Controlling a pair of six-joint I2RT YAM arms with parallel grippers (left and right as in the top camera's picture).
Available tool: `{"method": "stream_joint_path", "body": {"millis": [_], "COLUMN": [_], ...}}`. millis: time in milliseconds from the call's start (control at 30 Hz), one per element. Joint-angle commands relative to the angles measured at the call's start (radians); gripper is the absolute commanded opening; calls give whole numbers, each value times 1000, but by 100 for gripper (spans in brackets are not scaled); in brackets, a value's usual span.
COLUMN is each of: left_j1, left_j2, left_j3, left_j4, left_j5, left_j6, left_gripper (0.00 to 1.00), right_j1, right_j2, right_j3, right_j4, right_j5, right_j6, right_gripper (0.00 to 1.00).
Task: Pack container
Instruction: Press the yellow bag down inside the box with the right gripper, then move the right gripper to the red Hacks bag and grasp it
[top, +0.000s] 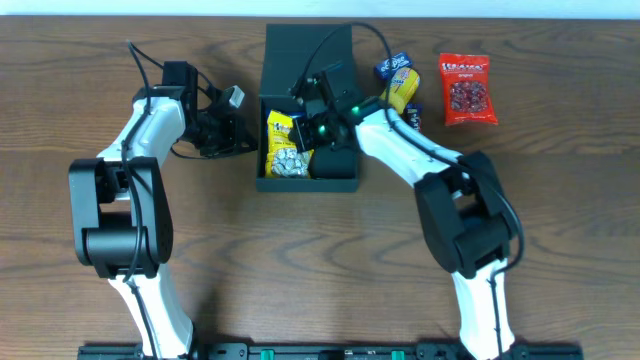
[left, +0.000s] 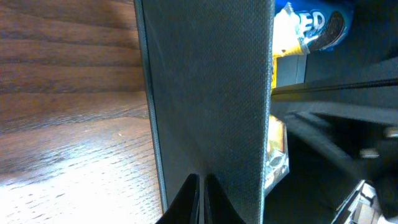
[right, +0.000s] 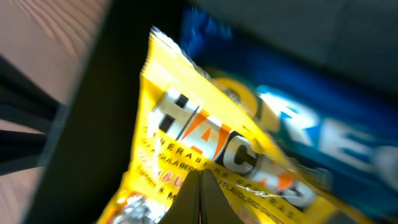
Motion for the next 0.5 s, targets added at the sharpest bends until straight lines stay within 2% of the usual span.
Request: {"method": "stream_joint_path", "body": {"millis": [0,467], "left_j1": [-10,-11], "left_j2": [7,8], "left_j3": [-6,-6], "left_j4": [2,2], "left_j5": [16,16], "left_j6": [-16,-23], "left_gripper": [6,6], "right_j1": [19,40], "right_j2": [45,87], "right_j3": [13,13], "right_j4": [-5,38], "right_j5": [-11,-87], "right_j6": [14,32], "right_gripper": [1,1]}}
